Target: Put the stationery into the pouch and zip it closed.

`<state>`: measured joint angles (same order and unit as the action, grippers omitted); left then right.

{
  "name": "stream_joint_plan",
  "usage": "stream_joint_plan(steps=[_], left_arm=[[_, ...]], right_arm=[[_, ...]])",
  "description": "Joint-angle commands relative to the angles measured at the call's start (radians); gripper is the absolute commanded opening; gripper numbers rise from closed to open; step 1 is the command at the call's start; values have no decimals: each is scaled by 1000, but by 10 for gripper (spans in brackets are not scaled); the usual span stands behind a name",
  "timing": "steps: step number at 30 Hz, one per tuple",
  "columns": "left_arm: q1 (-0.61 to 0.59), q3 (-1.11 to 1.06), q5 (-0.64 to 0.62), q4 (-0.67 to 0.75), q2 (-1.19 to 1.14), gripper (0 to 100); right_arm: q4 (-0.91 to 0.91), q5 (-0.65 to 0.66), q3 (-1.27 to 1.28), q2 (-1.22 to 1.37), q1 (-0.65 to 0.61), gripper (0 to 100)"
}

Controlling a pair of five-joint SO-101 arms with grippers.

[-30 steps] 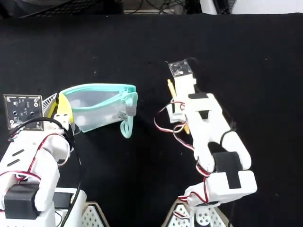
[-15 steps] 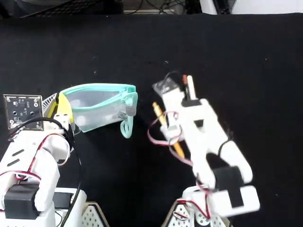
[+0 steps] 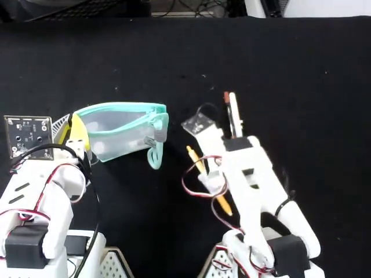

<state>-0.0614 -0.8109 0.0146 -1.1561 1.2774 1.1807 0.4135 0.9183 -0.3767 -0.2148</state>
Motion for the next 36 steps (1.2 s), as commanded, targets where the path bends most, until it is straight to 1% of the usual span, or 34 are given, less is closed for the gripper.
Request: stream_joint_plan(steps=[1,4,7,10,13,18,27,29,32,34,36], left_arm=[[1,-173,-5,-20,-32,34],[1,-173,-5,-20,-32,34],[1,-173,-5,-20,-32,34],[1,-173,-5,-18,-32,34],[1,-173,-5,-18,-32,33],[1,-173,-6,-20,-32,33],[1,-173,-5,-20,-32,33],[1,-173,-5,-20,-32,33],[1,-173,-3,-20,-32,33],[1,-173,-3,-20,-32,33],[1,-173,-3,-21,-32,33]], right_arm=[[18,14,-105,-33,-18,204],[9,14,-170,-31,-21,184],[-26,-2,-193,-31,-81,182],[-74,-63,-189,-22,-157,183],[-124,-86,-194,42,-193,184],[-204,-121,-243,246,-192,185],[-210,-120,-438,529,-192,180],[-210,-118,-458,572,-190,151],[-209,-118,-478,598,-190,8],[-198,-118,-478,576,-190,23],[-173,-118,-469,526,-178,11]])
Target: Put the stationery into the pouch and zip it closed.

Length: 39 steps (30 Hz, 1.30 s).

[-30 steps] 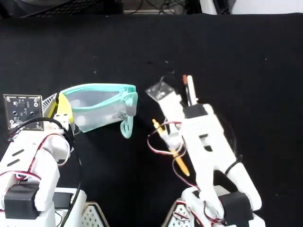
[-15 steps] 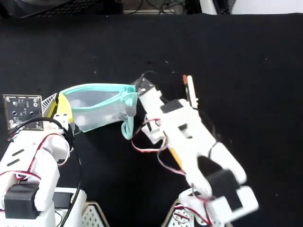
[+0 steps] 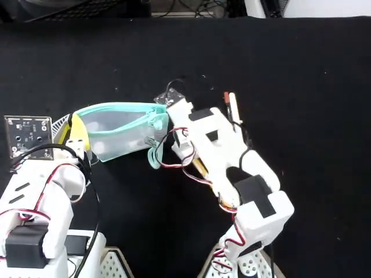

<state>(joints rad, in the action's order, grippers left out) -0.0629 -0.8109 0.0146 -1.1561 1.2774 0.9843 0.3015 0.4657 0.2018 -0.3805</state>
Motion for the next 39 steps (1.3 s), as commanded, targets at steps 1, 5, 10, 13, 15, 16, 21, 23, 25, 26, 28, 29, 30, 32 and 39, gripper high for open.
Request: stream_joint_plan(steps=[1,5,10,13,15,16,21,23,25,26,28,29,30,32,39], left_arm=[[2,-173,-3,-21,-32,33],[2,-173,-3,-23,-32,33],[2,-173,-2,-23,-32,33],[2,-173,-2,-23,-32,33],[2,-173,-2,-23,-32,33],[2,-173,-2,-23,-32,33],[2,-173,-2,-21,-32,33],[2,-174,-2,-21,-32,33],[2,-174,-2,-21,-32,33],[2,-174,-2,-21,-32,33],[2,-174,-2,-23,-32,33],[2,-174,-2,-23,-32,33],[2,-174,-2,-23,-32,33],[2,-174,-2,-21,-32,33],[2,-174,-2,-20,-32,33]], right_arm=[[40,-6,-15,-91,-3,13],[141,-6,-12,-325,69,12],[241,-6,-10,-710,150,12],[250,-9,-10,-928,153,12],[242,-14,-12,-1061,138,12],[238,-12,-16,-1119,123,13],[100,-15,27,-1337,-31,13],[-8,-15,59,-1379,-100,13],[-129,-15,87,-1403,-147,13],[-190,-15,94,-1411,-164,13],[-301,-15,97,-1415,-192,13],[-345,-15,97,-1415,-206,13],[-387,-15,101,-1414,-226,13],[-457,-15,119,-1409,-279,13],[-523,-15,131,-1320,-422,13]])
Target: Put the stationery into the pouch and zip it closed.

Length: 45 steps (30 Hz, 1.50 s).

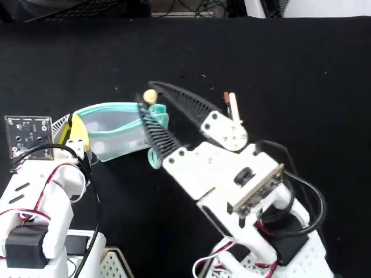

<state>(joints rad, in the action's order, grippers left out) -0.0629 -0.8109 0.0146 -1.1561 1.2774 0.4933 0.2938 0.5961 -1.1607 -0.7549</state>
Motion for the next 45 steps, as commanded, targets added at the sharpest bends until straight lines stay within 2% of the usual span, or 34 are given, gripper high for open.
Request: stream_joint_plan(steps=[1,6,15,19,25,31,38,40,42,45], left_arm=[[2,-174,-2,-20,-32,33],[2,-173,-2,-20,-32,33],[2,-173,0,-18,-32,33],[2,-173,0,-18,-32,33],[2,-173,0,-18,-32,33],[2,-173,0,-20,-32,33],[2,-173,0,-20,-32,33],[2,-173,0,-20,-32,33],[2,-173,0,-20,-32,33],[2,-173,0,-18,-32,33]], right_arm=[[-32,-8,1,53,-63,13],[-32,-8,-44,82,-129,13],[-20,-6,-219,85,-127,13],[71,-9,-214,85,-132,13],[84,-103,-94,79,-130,13],[81,-98,64,84,-123,13],[89,-101,168,85,48,14],[126,-97,188,91,52,16],[227,-58,171,125,31,59],[351,-43,81,209,-12,178]])
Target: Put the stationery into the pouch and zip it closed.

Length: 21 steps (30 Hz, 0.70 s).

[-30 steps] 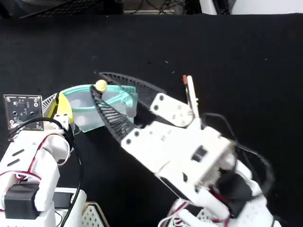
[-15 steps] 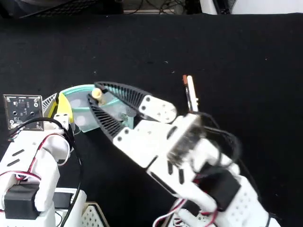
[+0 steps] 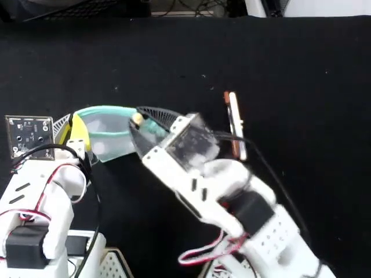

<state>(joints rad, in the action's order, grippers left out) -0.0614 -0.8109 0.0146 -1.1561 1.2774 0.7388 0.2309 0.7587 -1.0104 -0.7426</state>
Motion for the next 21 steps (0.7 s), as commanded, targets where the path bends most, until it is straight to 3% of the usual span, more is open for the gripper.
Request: stream_joint_plan(steps=[1,10,15,19,21], left_arm=[[1,-173,0,-18,-32,33],[1,-174,0,-20,-32,33],[1,-174,0,-20,-32,33],[1,-174,0,-20,-32,33],[1,-174,0,-20,-32,33]], right_arm=[[137,20,-124,87,-26,211],[408,20,-585,174,-6,227],[468,20,-762,183,313,199],[486,23,-656,265,580,57],[480,21,-544,374,655,41]])
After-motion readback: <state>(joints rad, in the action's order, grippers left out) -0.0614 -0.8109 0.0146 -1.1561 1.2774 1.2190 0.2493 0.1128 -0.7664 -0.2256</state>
